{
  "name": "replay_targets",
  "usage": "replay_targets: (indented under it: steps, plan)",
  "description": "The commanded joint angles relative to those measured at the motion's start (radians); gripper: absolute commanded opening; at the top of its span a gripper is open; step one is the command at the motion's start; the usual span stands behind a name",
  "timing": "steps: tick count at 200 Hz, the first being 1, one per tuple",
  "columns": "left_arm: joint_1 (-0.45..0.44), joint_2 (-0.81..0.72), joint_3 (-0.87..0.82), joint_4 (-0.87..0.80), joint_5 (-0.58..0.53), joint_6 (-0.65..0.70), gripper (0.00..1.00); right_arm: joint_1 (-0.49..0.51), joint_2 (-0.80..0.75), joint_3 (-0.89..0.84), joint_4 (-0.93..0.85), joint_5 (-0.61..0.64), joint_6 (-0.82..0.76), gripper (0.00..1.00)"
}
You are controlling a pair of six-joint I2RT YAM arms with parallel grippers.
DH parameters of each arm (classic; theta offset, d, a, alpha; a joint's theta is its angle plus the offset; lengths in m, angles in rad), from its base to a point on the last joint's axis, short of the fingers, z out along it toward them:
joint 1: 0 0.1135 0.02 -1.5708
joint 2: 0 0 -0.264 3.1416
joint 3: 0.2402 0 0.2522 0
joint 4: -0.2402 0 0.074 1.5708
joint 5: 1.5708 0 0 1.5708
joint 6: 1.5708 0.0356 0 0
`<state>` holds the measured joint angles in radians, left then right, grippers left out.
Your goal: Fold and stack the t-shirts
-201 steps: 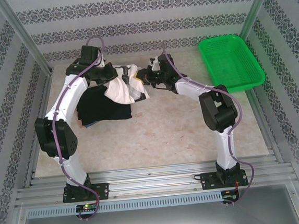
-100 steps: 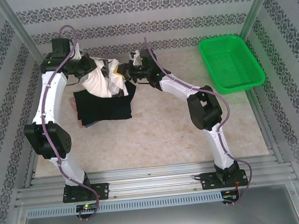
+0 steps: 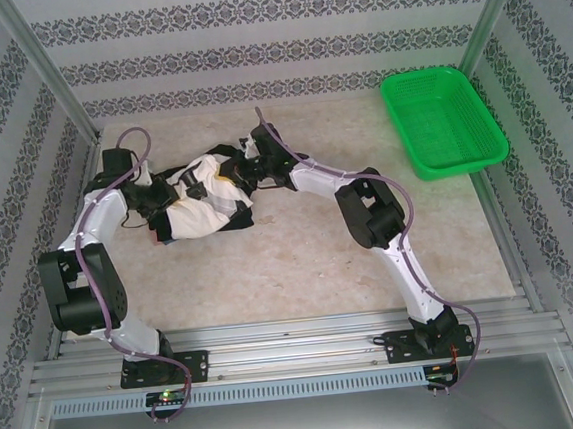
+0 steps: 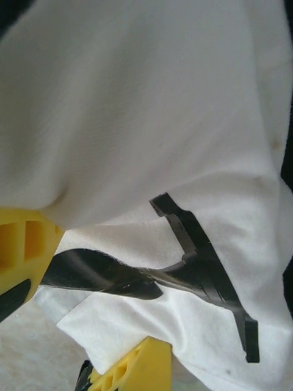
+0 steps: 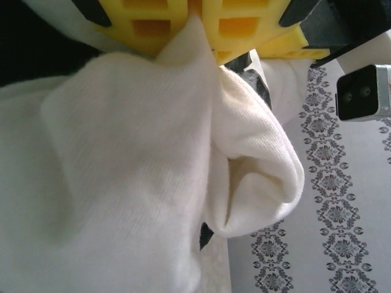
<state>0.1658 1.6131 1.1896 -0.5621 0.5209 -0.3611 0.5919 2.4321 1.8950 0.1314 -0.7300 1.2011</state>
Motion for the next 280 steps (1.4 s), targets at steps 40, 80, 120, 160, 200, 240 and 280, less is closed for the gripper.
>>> replay_targets:
  steps: [40, 80, 120, 160, 200, 240, 280]
  plan:
    - [0.041, -0.009, -0.098, 0.091, -0.095, 0.061, 0.62, 0.014, -0.049, -0.114, -0.013, 0.078, -0.051, 0.25]
    - [0.078, -0.121, -0.066, 0.008, -0.16, 0.016, 1.0, 0.011, -0.087, -0.128, -0.041, 0.094, -0.09, 0.55]
    - [0.084, -0.211, 0.084, -0.17, -0.284, -0.011, 1.0, -0.009, -0.258, -0.193, -0.203, 0.188, -0.26, 0.65]
    - [0.043, -0.293, 0.055, -0.126, -0.137, -0.15, 0.99, -0.018, -0.425, -0.216, -0.409, 0.214, -0.462, 0.75]
    - [-0.133, -0.204, 0.045, -0.026, -0.148, -0.249, 0.72, -0.005, -0.63, -0.41, -0.401, 0.222, -0.552, 0.9]
    - [-0.278, -0.019, 0.028, 0.089, -0.256, -0.317, 0.62, 0.001, -0.829, -0.593, -0.404, 0.236, -0.581, 0.96]
    - [-0.283, 0.186, 0.041, 0.118, -0.386, -0.293, 0.67, 0.002, -0.969, -0.693, -0.421, 0.265, -0.542, 0.98]
